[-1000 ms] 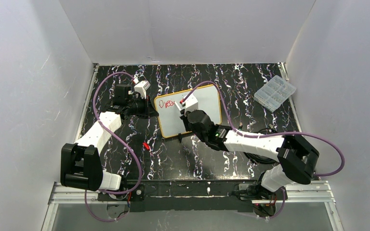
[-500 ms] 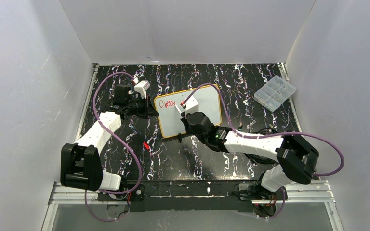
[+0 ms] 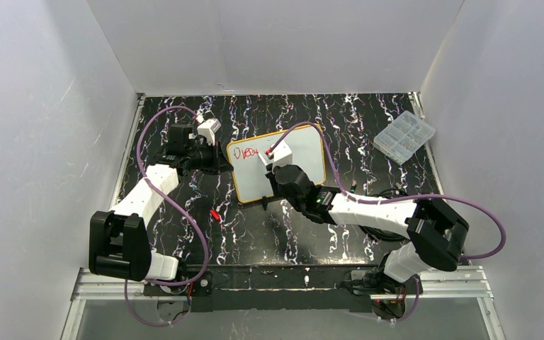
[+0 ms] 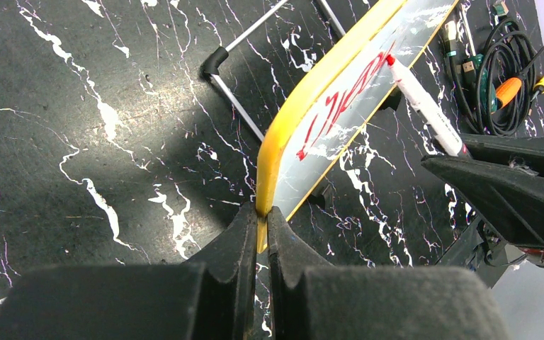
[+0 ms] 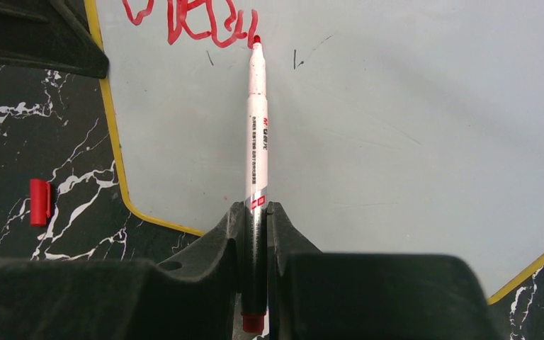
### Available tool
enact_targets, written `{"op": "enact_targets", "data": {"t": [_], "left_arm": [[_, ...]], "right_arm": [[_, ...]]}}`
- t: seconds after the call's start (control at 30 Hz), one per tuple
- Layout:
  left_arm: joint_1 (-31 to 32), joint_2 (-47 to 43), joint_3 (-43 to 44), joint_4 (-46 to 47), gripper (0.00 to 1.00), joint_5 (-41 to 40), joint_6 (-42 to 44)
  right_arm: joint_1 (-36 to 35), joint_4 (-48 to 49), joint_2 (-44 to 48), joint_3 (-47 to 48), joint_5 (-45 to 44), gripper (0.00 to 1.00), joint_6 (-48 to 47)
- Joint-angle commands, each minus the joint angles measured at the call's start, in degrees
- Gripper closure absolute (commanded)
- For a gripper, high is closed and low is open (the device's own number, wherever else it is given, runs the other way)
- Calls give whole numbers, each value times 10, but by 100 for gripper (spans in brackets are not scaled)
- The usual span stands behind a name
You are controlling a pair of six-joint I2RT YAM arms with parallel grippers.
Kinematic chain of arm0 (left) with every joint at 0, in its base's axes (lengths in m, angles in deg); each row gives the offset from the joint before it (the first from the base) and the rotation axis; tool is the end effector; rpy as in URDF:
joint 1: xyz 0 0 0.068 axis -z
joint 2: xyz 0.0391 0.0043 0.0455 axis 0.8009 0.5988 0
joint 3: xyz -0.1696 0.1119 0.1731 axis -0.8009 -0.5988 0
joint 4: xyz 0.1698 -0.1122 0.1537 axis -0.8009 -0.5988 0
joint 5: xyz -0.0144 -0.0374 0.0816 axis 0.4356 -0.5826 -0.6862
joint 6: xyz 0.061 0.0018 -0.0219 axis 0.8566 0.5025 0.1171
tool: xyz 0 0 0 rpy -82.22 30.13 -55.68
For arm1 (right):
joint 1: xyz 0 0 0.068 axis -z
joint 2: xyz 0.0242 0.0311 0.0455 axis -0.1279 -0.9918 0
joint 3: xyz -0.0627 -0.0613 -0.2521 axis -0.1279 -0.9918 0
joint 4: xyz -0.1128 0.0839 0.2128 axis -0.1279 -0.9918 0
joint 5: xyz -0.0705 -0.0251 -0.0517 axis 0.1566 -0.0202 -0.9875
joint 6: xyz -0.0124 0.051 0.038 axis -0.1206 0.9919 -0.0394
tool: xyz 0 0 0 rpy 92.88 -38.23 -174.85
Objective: Write a sentence on the whiteboard
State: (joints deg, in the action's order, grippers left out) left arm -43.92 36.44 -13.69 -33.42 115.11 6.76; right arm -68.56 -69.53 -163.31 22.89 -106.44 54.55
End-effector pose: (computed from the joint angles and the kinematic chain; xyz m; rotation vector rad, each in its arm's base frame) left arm 0.2937 -0.0771 0.2483 0.3878 2.1668 -0.8166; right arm 0.1862 0.2851 0.2429 -0.4593 1.8398 0.3476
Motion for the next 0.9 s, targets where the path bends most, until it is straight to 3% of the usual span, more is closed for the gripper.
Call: {"op": "enact_targets", "data": {"t": [0.0, 0.87], "left_arm": [[8, -20, 8, -28, 100, 23, 6], [8, -23, 7, -28, 100, 24, 6]], "right_arm": [[0, 30, -10, 31, -33, 99, -12], [1, 10, -9, 27, -56, 99, 1]]}}
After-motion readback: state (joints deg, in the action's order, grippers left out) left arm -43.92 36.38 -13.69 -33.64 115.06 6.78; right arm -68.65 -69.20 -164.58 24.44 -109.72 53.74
